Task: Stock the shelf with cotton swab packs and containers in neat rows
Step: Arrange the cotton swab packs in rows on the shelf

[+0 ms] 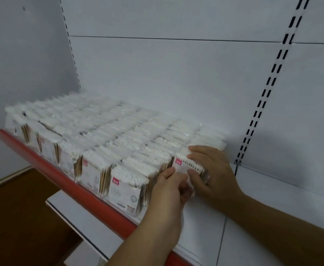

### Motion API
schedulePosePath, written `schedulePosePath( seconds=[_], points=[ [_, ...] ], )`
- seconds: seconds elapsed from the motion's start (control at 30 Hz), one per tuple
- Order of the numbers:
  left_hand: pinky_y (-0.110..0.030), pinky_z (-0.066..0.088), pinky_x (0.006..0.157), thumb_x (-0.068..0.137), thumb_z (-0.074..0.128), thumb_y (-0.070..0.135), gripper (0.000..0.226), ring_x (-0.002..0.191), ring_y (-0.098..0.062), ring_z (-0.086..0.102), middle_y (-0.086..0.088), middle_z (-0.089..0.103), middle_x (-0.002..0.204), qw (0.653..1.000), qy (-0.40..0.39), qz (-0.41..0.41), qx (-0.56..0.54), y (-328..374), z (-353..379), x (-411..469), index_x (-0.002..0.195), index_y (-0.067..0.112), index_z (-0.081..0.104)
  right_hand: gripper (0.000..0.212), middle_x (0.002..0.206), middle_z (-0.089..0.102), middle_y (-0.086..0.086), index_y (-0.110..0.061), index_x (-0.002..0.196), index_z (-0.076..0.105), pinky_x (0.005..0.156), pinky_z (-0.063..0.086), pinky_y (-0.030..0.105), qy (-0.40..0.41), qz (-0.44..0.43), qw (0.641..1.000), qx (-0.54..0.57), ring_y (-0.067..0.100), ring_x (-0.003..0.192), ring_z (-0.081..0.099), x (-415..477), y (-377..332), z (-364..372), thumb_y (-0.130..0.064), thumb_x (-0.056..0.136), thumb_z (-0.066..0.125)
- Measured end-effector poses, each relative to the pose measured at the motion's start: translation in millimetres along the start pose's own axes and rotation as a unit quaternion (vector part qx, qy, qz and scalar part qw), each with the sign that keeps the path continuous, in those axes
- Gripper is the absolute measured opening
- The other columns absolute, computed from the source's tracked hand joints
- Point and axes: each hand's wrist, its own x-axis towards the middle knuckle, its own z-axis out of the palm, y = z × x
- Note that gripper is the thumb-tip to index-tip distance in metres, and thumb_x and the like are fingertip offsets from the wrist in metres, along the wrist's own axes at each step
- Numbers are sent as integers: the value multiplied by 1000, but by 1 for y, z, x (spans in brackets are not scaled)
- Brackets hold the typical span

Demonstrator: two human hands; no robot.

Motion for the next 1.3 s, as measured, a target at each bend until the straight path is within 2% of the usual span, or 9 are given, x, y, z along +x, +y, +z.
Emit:
schedulePosePath(
  seconds=[0.2, 0.3, 0.37, 0.5, 0.6, 0.77, 0.83, 1.17, 1.3],
  points=[
    [-35, 50, 68, 91, 45, -9, 31, 73, -24, 56, -14, 62, 77, 999, -4, -19, 33, 8, -1, 5, 115, 7, 54, 33, 118, 65, 6, -6, 100, 71, 93, 45, 43, 1, 5, 1000, 3, 21, 111, 58, -1, -1, 1, -30, 83, 57],
    [-33, 56, 53, 91, 39, -9, 26, 75, -26, 57, -15, 63, 84, 1000, -1, -31, -4, 12, -5, -2, 104, 5, 57, 42, 125, 62, 7, -8, 108, 69, 98, 42, 40, -51, -2, 999, -10, 23, 117, 56, 1, 0, -5, -38, 83, 56],
    [-33, 56, 44, 91, 36, -8, 23, 73, -30, 60, -17, 68, 70, 999, -27, -31, -4, 12, -8, -12, 88, 0, 58, 49, 133, 57, 6, -10, 120, 63, 105, 36, 36, -89, -4, 996, -18, 22, 125, 50, -2, -1, -18, -44, 85, 54],
    [-35, 56, 62, 91, 46, -4, 25, 81, -24, 68, -12, 71, 82, 971, -120, 37, 204, 4, 17, -32, 79, 6, 66, 53, 145, 45, 4, -17, 135, 51, 112, 28, 34, -134, 5, 986, -95, 17, 136, 37, -22, 7, -75, -46, 91, 55],
    [-32, 46, 83, 93, 55, 15, 15, 101, -15, 60, 2, 66, 111, 840, -208, 194, 462, -8, 72, -48, 96, 25, 66, 56, 154, 32, 5, -22, 140, 44, 117, 16, 35, -201, 61, 951, -225, 20, 143, 23, -54, 23, -158, -50, 92, 50],
    [-25, 29, 101, 95, 33, 58, 52, 129, -7, 39, 12, 34, 150, 443, -391, 315, 743, -58, 193, -106, 142, 36, 34, 67, 160, 10, 5, -27, 150, 22, 117, 3, 39, -315, 231, 843, -369, 21, 147, 4, -144, 29, -342, -54, 92, 45],
    [-29, 19, 113, 94, 25, 62, 59, 145, -8, 19, 11, 27, 156, 343, -420, 324, 775, -91, 239, -136, 147, 35, 27, 69, 160, 8, 5, -28, 150, 22, 117, 2, 41, -323, 296, 805, -399, 21, 147, 3, -185, 17, -419, -56, 91, 46],
    [-35, 8, 119, 96, 22, 60, 65, 148, -17, 7, 4, 16, 160, 204, -567, 364, 710, -311, 387, -324, 152, 26, 19, 70, 161, 1, 4, -32, 151, 13, 117, 14, 41, -223, 551, 647, -478, 22, 147, 6, -425, -85, -674, -50, 93, 48],
    [-37, 12, 118, 96, 23, 61, 68, 148, -17, 12, 2, 19, 160, 172, -622, 371, 667, -382, 433, -390, 152, 24, 19, 72, 160, 9, -1, -37, 148, 20, 115, 19, 37, -191, 609, 630, -442, 20, 145, 16, -479, -116, -716, -56, 86, 53]
  ],
)
